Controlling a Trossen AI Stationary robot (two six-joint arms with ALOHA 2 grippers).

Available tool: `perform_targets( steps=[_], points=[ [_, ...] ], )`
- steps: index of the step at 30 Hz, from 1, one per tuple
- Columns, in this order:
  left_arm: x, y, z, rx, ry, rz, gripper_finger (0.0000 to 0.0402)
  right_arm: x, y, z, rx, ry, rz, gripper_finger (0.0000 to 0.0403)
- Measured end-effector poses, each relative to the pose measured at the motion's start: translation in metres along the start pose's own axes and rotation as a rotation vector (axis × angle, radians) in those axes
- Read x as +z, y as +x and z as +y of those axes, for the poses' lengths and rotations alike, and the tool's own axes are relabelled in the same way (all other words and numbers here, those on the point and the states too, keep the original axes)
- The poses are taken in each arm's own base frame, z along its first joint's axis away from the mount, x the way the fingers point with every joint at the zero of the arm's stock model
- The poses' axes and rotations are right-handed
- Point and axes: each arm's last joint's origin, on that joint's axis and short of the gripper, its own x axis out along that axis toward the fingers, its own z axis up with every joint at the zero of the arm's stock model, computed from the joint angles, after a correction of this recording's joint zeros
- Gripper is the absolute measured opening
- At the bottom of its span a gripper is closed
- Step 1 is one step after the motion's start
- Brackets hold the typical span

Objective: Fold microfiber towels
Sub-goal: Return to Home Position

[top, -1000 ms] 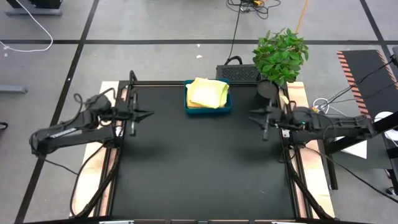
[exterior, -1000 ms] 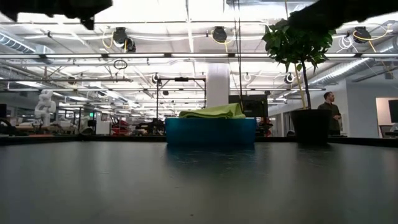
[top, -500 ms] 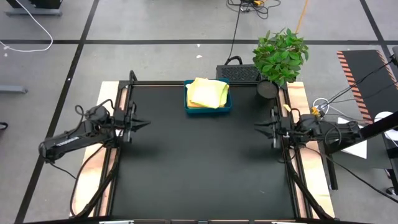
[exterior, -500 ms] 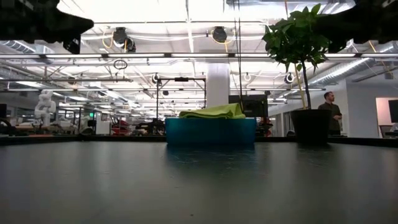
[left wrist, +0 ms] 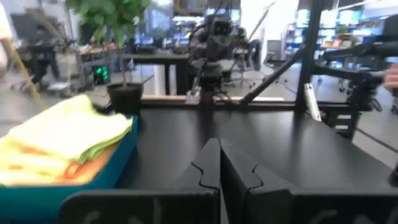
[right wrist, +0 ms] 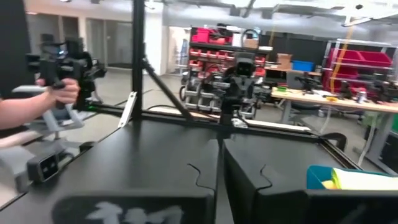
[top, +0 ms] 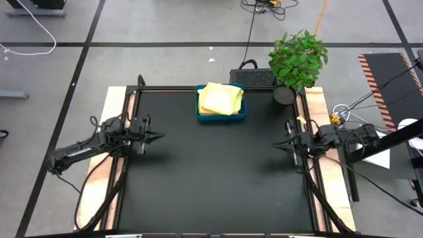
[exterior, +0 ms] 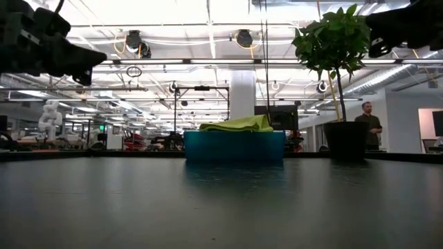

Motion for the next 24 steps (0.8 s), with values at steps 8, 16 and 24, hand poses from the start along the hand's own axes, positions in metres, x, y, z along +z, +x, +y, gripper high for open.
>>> perform_targets(
  steps=[8, 16, 24],
  points=[
    [0.000, 0.000, -0.002, -0.063, 0.060, 0.003, 0.0004, -0.026, 0.005, 0.007, 0.023, -0.052, 0.044, 0.0006],
    [0.000, 0.000, -0.003, -0.103, 0.072, 0.002, 0.0007, -0.030, 0.007, 0.007, 0.026, -0.002, 0.008, 0.0006],
    [-0.001, 0.001, -0.002, -0.073, 0.065, 0.008, 0.0020, -0.033, 0.007, 0.009, 0.073, -0.002, 0.039, 0.0006]
  ],
)
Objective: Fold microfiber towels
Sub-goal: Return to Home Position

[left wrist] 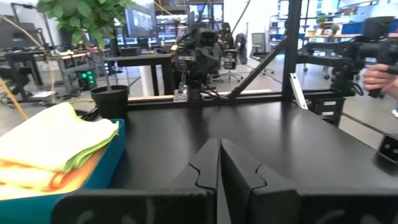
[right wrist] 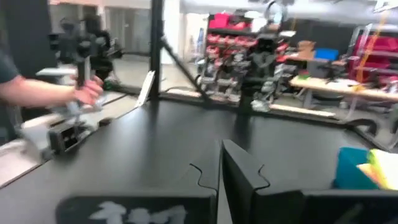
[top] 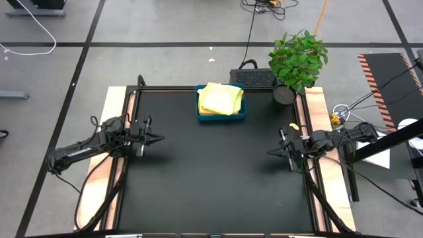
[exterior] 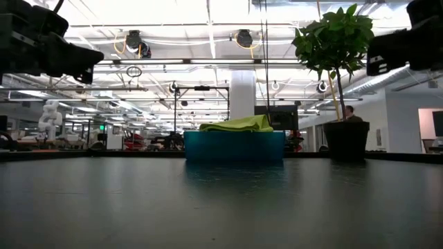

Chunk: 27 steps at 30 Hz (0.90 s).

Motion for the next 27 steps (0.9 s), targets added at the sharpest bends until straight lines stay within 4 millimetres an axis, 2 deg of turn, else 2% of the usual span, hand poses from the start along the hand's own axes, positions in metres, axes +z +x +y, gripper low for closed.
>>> perform_targets(
  steps=[13, 21, 27],
  points=[
    [0.000, 0.000, 0.000, 0.013, -0.001, 0.000, 0.0021, -0.006, 0.004, 0.001, 0.018, 0.034, 0.066, 0.0006],
    [0.000, 0.000, 0.000, 0.013, -0.001, 0.000, 0.0021, 0.006, 0.004, 0.000, 0.003, 0.038, -0.051, 0.0006],
    [0.000, 0.000, 0.000, 0.014, -0.002, 0.000, 0.0021, 0.002, 0.004, 0.000, 0.006, 0.065, -0.012, 0.0006]
  ],
)
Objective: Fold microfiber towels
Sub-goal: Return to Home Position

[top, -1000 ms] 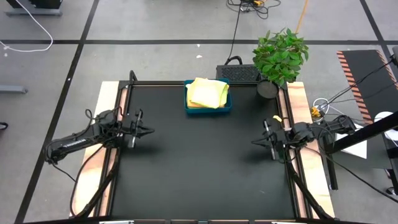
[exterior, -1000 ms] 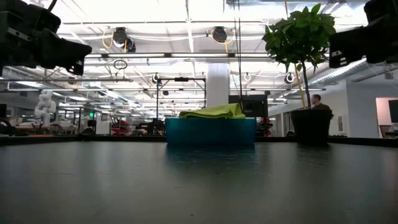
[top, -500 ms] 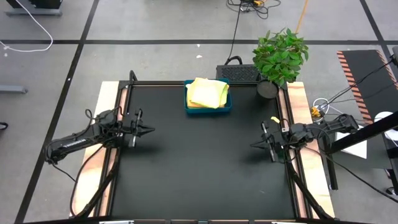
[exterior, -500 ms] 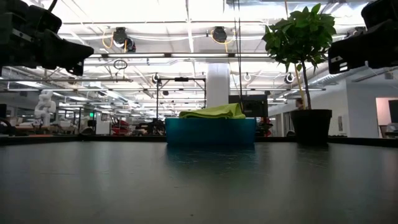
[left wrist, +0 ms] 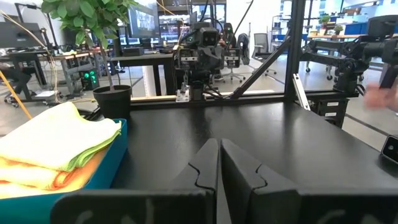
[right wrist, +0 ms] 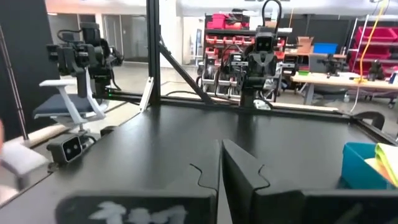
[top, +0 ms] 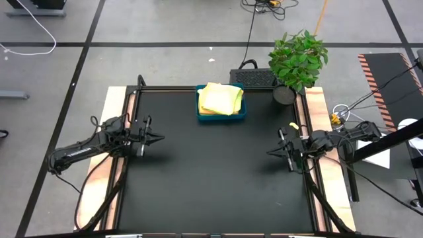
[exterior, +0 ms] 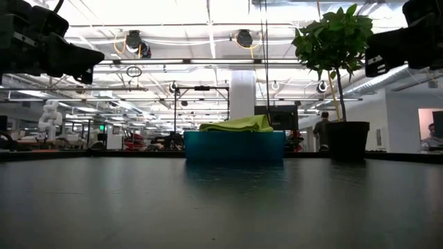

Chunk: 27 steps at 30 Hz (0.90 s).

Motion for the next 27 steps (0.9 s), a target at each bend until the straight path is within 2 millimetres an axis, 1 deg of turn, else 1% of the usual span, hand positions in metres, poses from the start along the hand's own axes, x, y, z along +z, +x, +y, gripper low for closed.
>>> perform_targets(
  steps=[27],
  points=[
    [0.0001, 0.0000, 0.0000, 0.000, 0.000, -0.001, 0.0021, 0.0002, 0.0000, 0.0000, 0.000, -0.012, -0.003, 0.0006]
  ],
)
